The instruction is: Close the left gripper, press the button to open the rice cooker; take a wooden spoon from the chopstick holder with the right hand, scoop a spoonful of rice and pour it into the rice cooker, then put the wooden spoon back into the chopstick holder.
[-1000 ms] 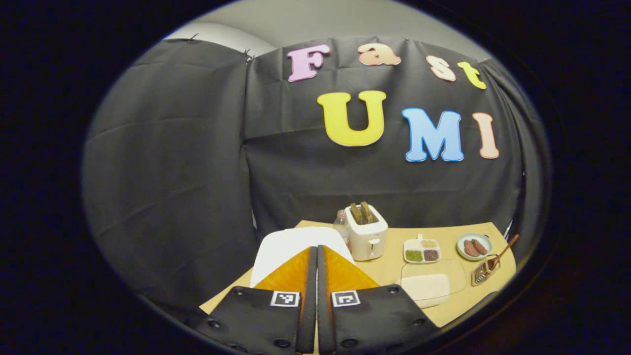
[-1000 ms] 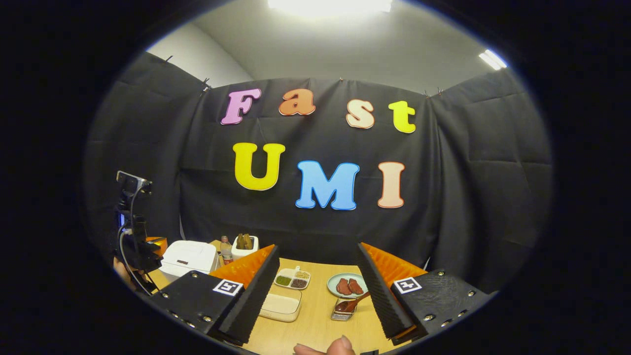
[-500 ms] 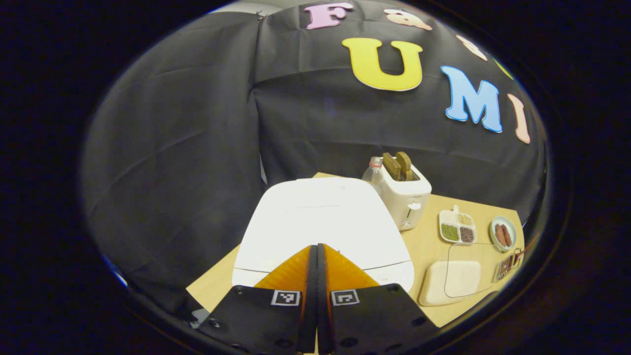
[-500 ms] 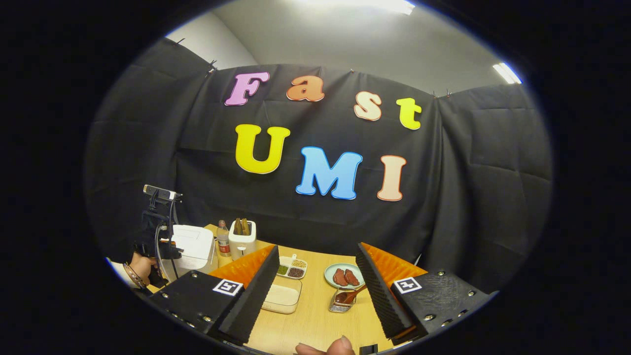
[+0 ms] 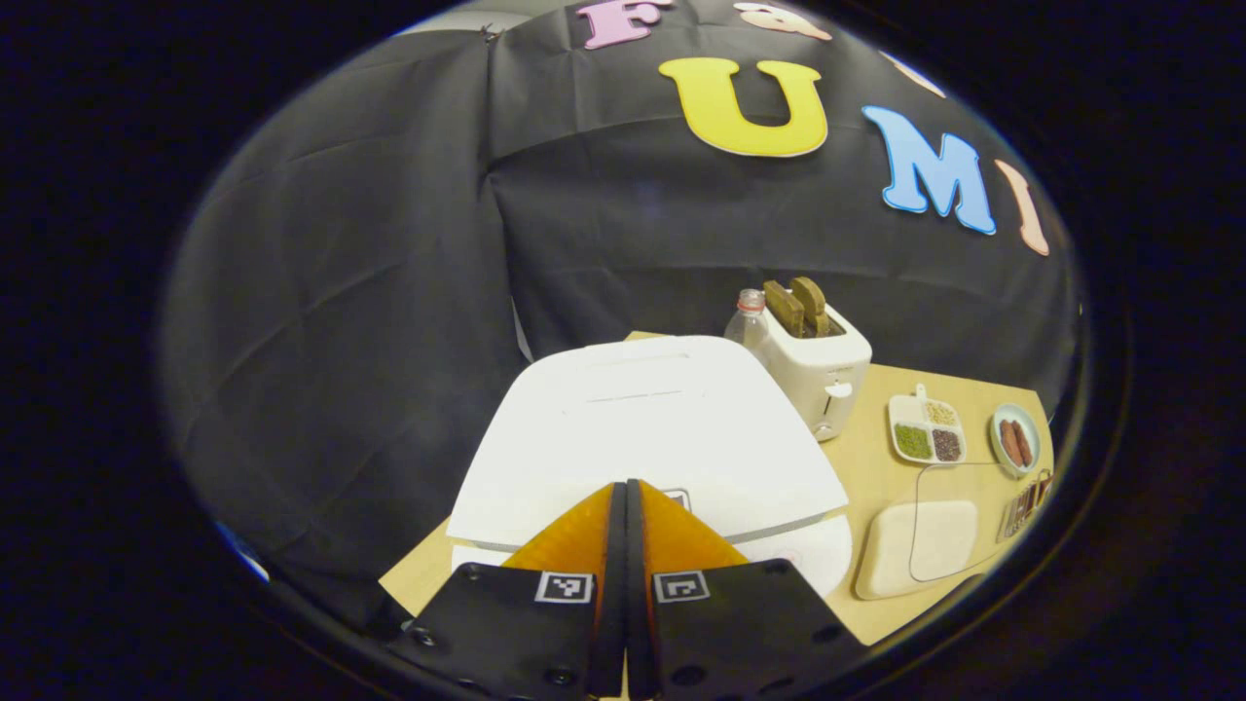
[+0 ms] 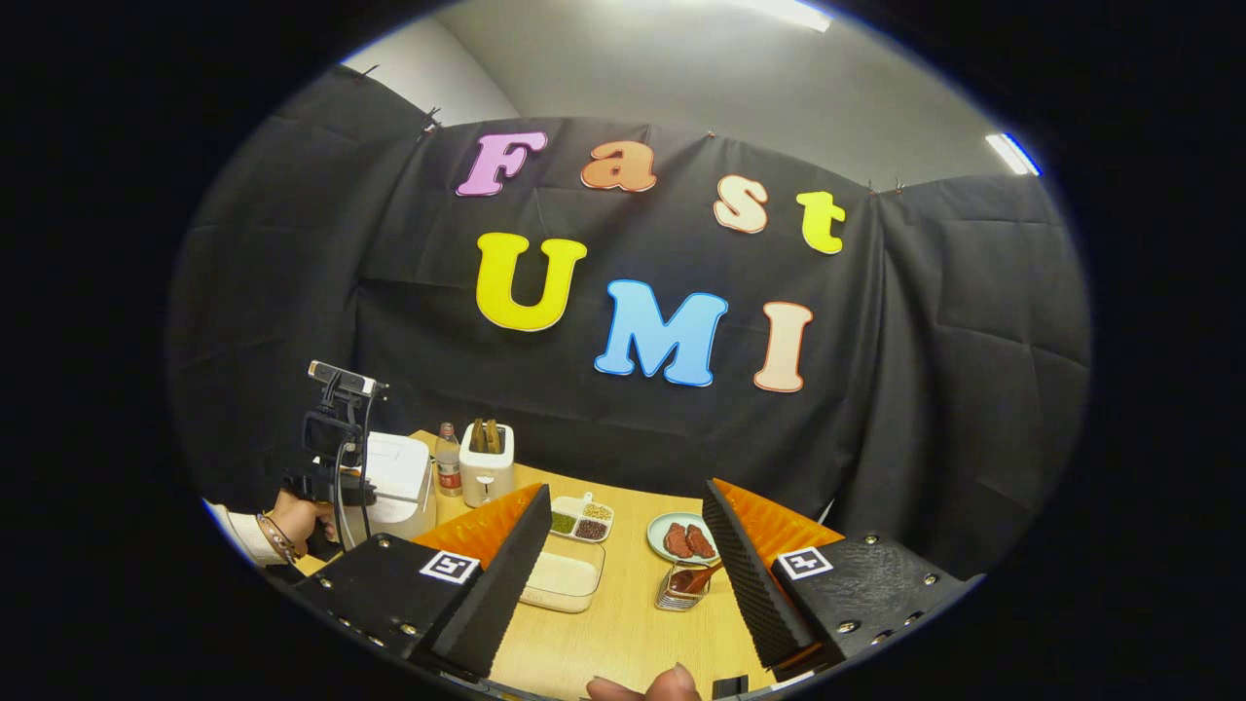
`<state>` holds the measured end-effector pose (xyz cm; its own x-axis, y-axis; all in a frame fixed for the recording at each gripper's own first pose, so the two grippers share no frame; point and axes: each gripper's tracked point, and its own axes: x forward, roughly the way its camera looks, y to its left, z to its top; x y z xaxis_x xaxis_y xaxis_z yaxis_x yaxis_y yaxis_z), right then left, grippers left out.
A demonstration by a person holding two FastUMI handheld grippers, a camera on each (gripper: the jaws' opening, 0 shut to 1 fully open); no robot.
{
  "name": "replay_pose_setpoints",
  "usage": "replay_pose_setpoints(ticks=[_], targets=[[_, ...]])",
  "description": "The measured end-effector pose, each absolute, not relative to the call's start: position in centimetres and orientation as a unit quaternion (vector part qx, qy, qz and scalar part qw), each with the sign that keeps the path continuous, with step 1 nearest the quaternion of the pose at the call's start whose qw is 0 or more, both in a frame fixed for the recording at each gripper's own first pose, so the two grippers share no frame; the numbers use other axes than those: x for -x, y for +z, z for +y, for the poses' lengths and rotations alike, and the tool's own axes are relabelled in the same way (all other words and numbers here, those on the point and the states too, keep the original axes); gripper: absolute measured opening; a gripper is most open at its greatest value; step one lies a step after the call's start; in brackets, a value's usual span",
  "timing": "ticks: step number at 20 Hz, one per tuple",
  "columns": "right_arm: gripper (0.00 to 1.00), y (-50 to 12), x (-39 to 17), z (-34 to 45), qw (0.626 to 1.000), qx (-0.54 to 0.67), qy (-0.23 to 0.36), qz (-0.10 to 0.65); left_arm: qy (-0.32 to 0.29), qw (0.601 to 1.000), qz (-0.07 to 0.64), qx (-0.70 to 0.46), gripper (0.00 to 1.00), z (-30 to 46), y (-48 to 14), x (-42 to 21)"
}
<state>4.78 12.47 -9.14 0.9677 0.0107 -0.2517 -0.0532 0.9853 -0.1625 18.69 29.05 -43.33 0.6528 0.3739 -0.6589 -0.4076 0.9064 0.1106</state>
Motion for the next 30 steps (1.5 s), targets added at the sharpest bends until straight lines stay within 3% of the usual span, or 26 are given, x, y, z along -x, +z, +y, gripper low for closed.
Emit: replay_pose_setpoints(ticks=[8,20,30], targets=[[0.96,-9.3,-4.6,12.6,0.989,0.067,0.023,0.129,0.225,0.942,0.250,-0.005,0.09,30.1,-34.3,-20.9],[0.96,-9.4,-4.0,12.2,0.990,0.045,0.001,0.130,0.193,0.943,0.270,-0.016,0.09,27.4,-36.1,-16.2],[0.95,-13.2,-7.2,7.0,0.990,0.012,0.002,0.144,0.191,0.954,0.230,-0.002,0.10,25.1,-31.0,-12.7]])
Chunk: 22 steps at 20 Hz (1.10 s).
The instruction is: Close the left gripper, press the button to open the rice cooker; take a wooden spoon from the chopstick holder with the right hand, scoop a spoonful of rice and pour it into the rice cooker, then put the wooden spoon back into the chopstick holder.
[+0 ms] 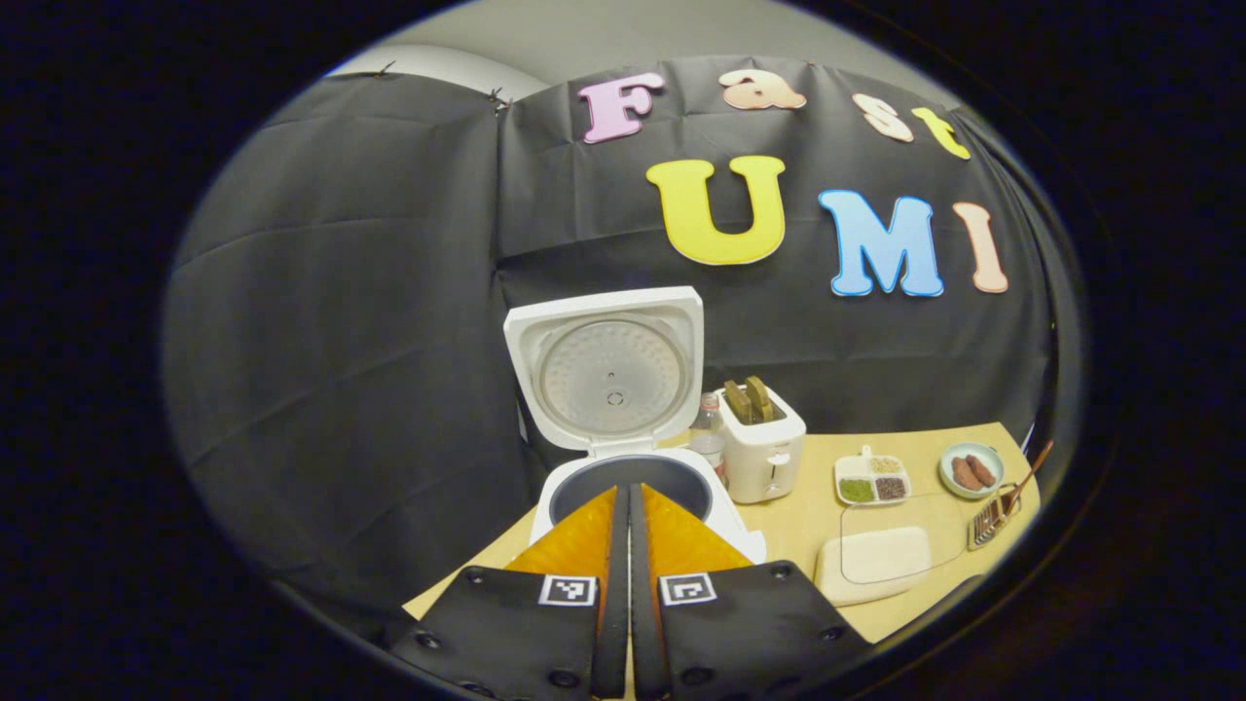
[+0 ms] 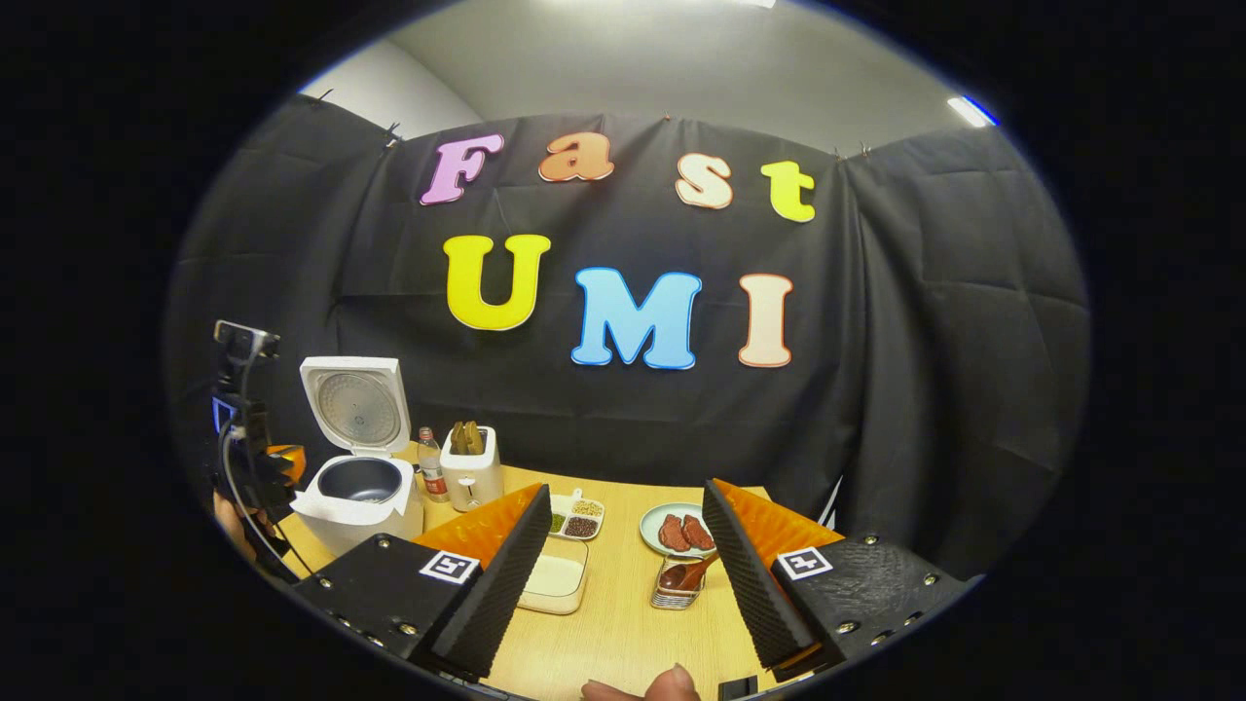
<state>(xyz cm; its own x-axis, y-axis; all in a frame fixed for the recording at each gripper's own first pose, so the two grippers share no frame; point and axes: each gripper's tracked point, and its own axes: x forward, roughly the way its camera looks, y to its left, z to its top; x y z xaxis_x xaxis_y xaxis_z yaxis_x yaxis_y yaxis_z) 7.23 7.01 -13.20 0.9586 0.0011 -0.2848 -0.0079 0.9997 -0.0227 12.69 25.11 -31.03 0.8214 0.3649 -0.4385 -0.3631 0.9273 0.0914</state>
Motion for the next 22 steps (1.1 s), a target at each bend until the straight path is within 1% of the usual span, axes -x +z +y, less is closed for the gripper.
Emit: replay_pose_setpoints(ticks=[1,4,6,7,9,16,20,22], targets=[[0.95,-14.1,-7.8,6.2,0.989,0.003,0.005,0.149,0.195,0.954,0.226,-0.005,0.11,24.8,-30.3,-12.1],[0.96,-16.7,-9.6,3.2,0.987,-0.008,0.010,0.160,0.211,0.954,0.211,-0.015,0.22,23.6,-28.0,-10.2],[0.96,-18.9,-10.8,1.2,0.985,-0.017,0.011,0.170,0.211,0.956,0.205,-0.014,0.27,22.0,-26.7,-8.9],[0.96,-20.1,-11.4,0.2,0.984,-0.024,0.010,0.176,0.210,0.955,0.209,-0.016,0.33,21.2,-26.4,-8.1],[0.96,-22.4,-12.5,-1.7,0.981,-0.042,0.006,0.187,0.211,0.954,0.214,-0.018,0.39,19.7,-25.9,-6.4],[0.96,-29.7,-16.2,-6.1,0.974,-0.079,0.005,0.214,0.194,0.957,0.214,-0.014,0.74,13.8,-23.2,-2.0],[0.96,-34.4,-18.8,-7.7,0.967,-0.110,-0.008,0.232,0.183,0.958,0.216,-0.038,0.73,11.3,-21.9,-0.3],[0.96,-36.6,-20.1,-8.5,0.963,-0.122,-0.018,0.242,0.182,0.958,0.218,-0.037,0.76,10.7,-21.5,0.5]])
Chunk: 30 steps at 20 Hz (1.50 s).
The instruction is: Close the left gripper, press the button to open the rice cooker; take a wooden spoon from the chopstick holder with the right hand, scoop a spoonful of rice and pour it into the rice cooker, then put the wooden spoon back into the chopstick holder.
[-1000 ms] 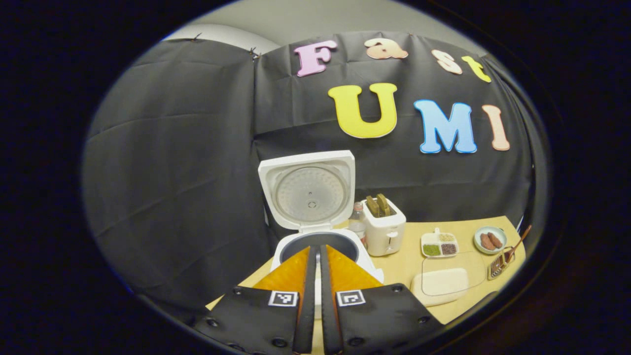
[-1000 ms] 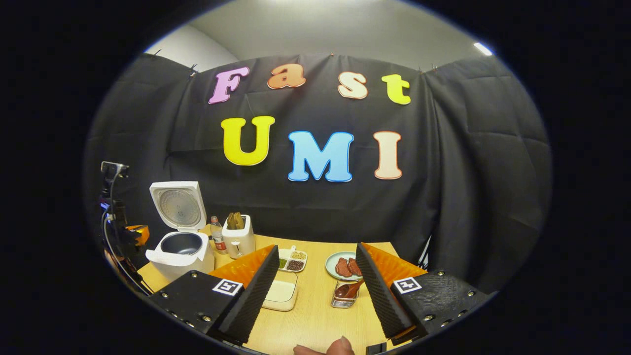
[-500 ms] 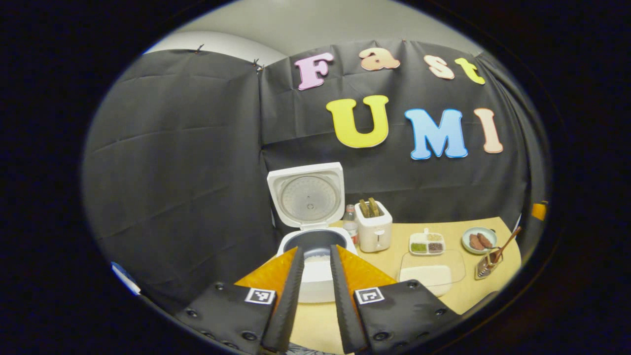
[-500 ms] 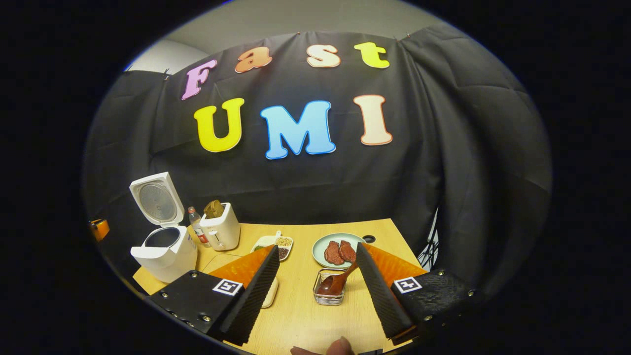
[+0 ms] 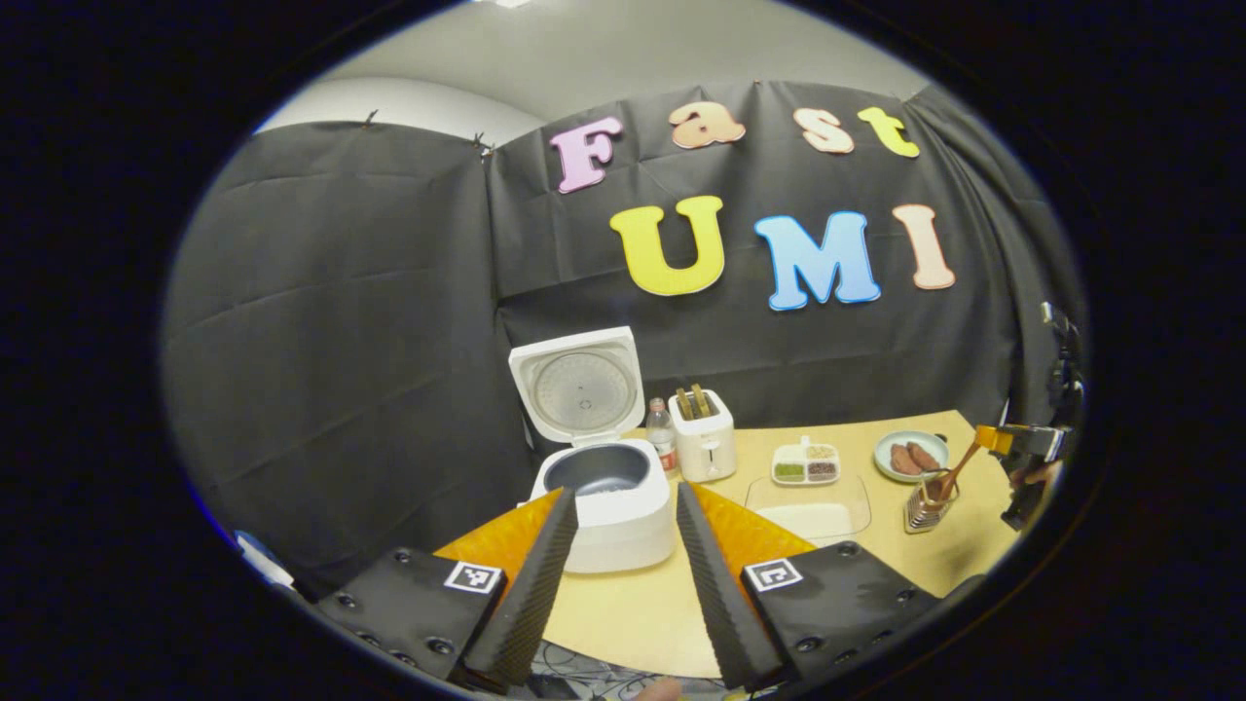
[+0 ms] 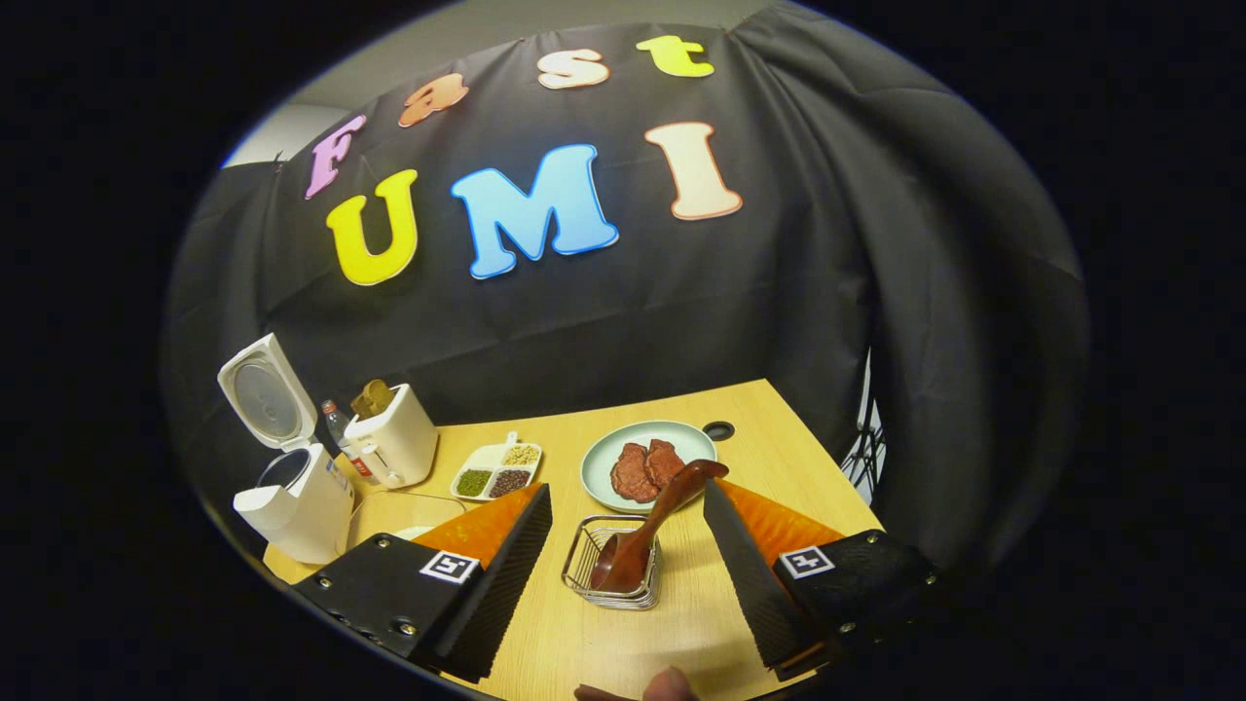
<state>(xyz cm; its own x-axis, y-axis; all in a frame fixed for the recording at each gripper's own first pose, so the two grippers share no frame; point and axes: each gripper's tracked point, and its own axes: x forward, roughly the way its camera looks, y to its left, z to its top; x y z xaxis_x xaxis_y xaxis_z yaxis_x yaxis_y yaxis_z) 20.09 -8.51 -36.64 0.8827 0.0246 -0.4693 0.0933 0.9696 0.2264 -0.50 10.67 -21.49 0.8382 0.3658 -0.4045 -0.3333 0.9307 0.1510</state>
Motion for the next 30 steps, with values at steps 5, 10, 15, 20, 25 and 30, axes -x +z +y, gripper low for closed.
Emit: replay_pose_setpoints(ticks=[5,10,15,20,25,30], targets=[[0.96,-40.9,-22.8,-8.9,0.950,-0.166,-0.030,0.263,0.174,0.957,0.227,-0.045,0.87,9.8,-21.0,1.6],[0.92,-43.3,-24.4,-8.3,0.939,-0.184,-0.029,0.288,0.169,0.957,0.230,-0.045,0.87,9.5,-21.0,1.9],[0.52,-43.4,-25.4,-8.2,0.936,-0.206,-0.044,0.283,0.167,0.957,0.232,-0.056,0.85,10.1,-21.2,2.4],[0.16,-43.4,-25.3,-7.8,0.923,-0.243,-0.039,0.295,0.173,0.954,0.240,-0.043,0.80,11.0,-22.0,3.2],[0.19,-41.4,-24.8,-6.7,0.926,-0.246,-0.018,0.285,0.175,0.955,0.236,-0.042,0.86,11.9,-22.0,3.4],[0.18,-37.2,-24.6,-6.6,0.938,-0.224,-0.008,0.264,0.178,0.959,0.221,-0.028,0.88,13.1,-21.5,4.0]])
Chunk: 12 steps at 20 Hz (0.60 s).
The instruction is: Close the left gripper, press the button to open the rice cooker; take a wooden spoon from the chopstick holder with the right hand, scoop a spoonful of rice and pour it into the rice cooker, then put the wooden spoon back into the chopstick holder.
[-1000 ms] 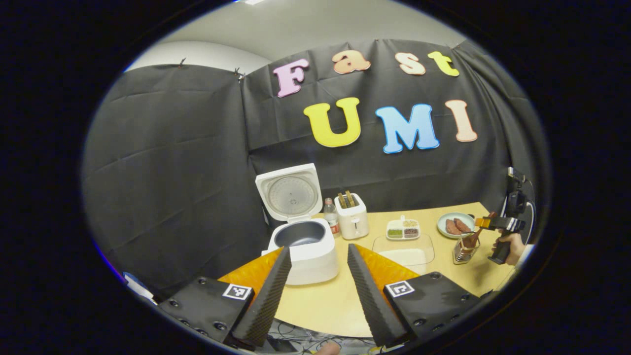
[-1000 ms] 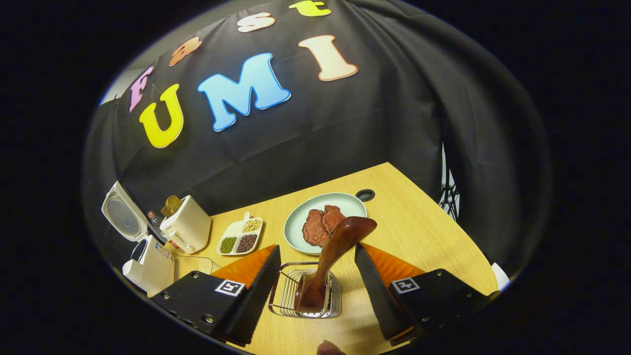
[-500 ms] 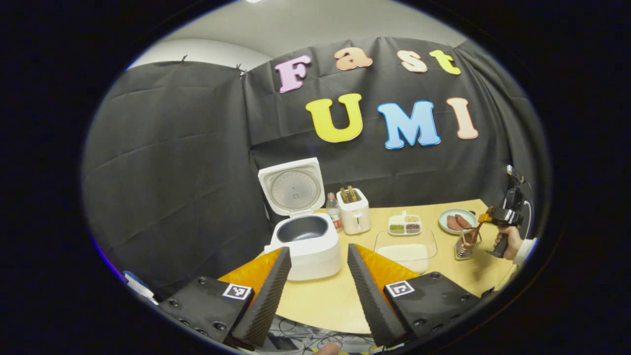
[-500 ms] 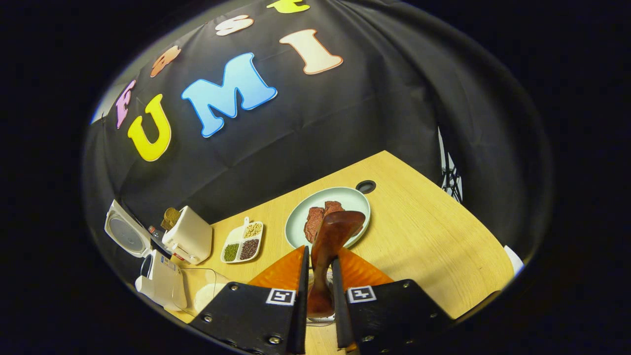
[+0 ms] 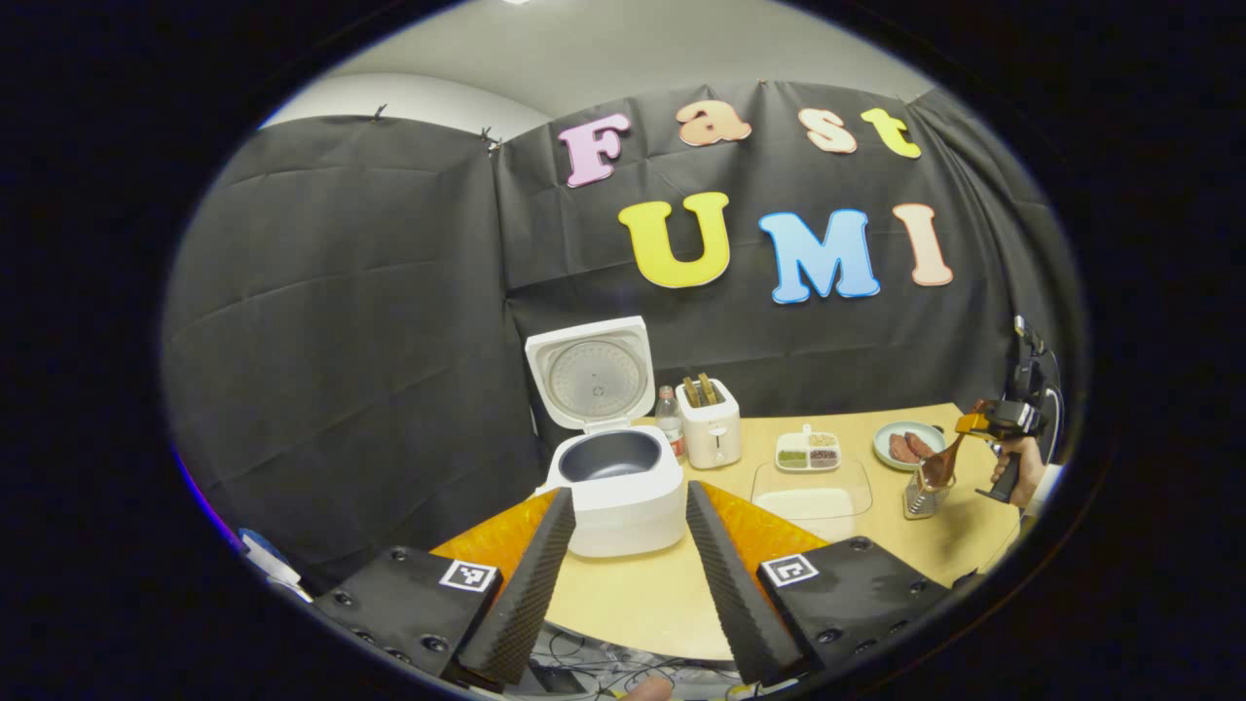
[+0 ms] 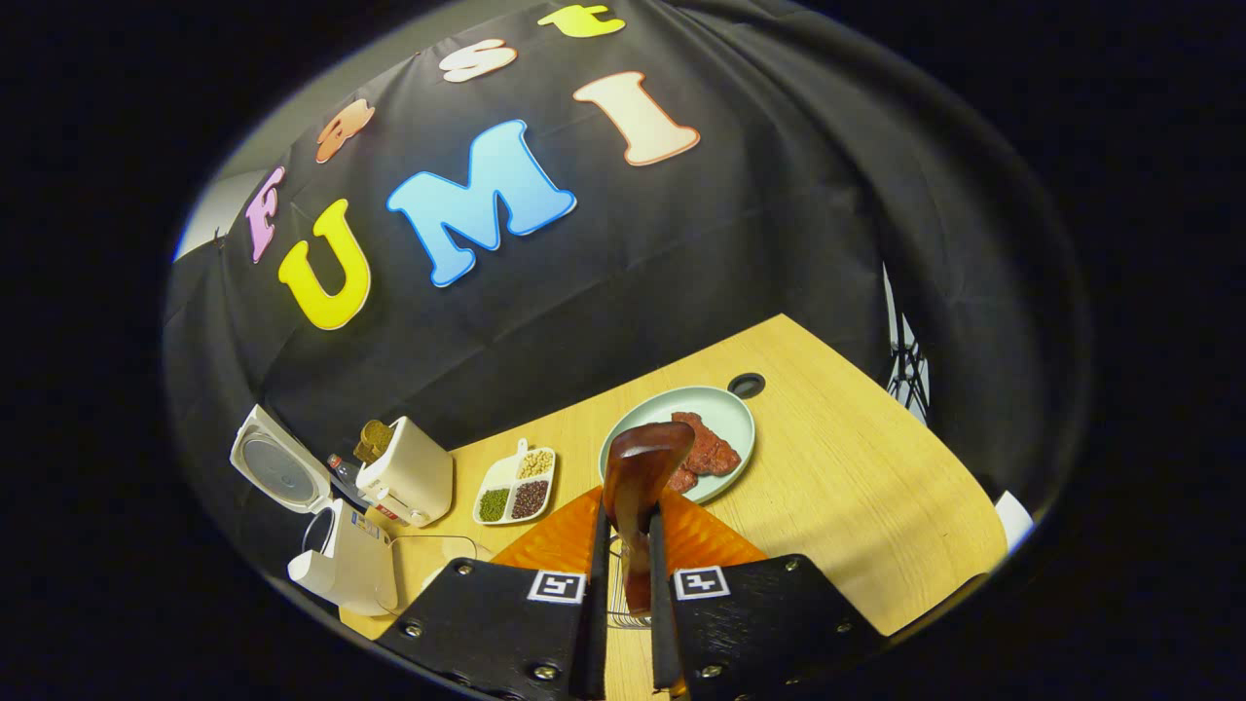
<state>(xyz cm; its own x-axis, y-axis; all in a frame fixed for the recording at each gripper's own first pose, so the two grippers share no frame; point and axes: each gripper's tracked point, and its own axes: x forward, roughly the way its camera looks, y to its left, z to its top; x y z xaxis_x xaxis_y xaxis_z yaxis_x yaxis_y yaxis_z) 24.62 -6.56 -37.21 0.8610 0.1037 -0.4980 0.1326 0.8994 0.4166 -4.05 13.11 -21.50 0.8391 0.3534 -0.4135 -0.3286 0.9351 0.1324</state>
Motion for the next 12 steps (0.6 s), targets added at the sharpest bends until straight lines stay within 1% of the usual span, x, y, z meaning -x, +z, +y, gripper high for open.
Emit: replay_pose_setpoints(ticks=[3,5,8,9,11,12], targets=[[0.19,-32.9,-24.0,-5.8,0.946,-0.215,-0.005,0.241,0.164,0.962,0.217,-0.020,0.88,14.2,-21.6,3.8],[0.19,-30.1,-23.4,-4.7,0.952,-0.209,-0.001,0.224,0.157,0.967,0.200,-0.011,0.88,15.4,-20.8,3.5],[0.19,-26.0,-21.5,-2.7,0.960,-0.196,-0.007,0.198,0.136,0.973,0.186,0.000,0.80,17.4,-20.4,3.5],[0.19,-24.5,-20.7,-1.9,0.963,-0.193,-0.007,0.186,0.130,0.975,0.178,0.001,0.88,18.4,-20.1,3.4],[0.19,-22.5,-19.0,-0.3,0.970,-0.177,-0.015,0.169,0.112,0.980,0.162,0.009,0.79,20.2,-19.2,3.2],[0.19,-21.4,-18.2,0.5,0.973,-0.168,-0.019,0.160,0.104,0.982,0.156,0.013,0.83,21.0,-19.2,3.3]])
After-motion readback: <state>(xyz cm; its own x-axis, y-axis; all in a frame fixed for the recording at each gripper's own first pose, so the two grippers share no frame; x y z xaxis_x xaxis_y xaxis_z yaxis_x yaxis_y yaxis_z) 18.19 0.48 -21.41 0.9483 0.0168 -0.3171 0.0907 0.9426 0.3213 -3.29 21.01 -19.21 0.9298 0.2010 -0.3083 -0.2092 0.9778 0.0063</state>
